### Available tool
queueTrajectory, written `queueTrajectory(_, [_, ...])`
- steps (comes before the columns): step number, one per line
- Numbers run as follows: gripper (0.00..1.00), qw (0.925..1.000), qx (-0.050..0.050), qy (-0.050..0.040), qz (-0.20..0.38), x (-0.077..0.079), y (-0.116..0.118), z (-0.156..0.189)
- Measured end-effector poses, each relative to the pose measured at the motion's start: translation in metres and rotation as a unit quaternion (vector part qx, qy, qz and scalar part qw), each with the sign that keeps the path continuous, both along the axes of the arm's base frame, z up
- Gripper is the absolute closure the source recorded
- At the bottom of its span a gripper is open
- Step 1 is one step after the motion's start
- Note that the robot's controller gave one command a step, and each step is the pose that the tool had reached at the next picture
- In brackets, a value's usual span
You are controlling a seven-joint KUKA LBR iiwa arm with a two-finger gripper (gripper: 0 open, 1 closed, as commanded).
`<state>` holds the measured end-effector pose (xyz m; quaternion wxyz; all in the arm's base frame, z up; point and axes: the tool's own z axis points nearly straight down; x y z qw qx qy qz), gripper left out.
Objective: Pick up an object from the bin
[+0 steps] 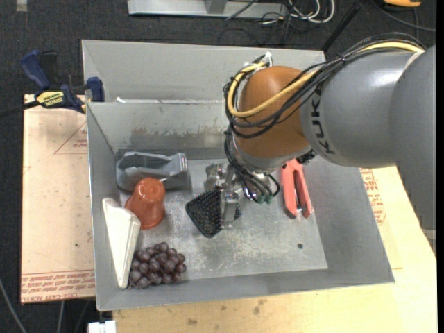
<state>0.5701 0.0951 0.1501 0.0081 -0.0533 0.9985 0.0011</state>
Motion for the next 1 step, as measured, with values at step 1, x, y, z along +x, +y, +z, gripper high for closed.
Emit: queueTrajectory(1, [1.0, 0.9999, -0.001, 0.0073, 0.015, 0.0327, -0.0365, 0.0859])
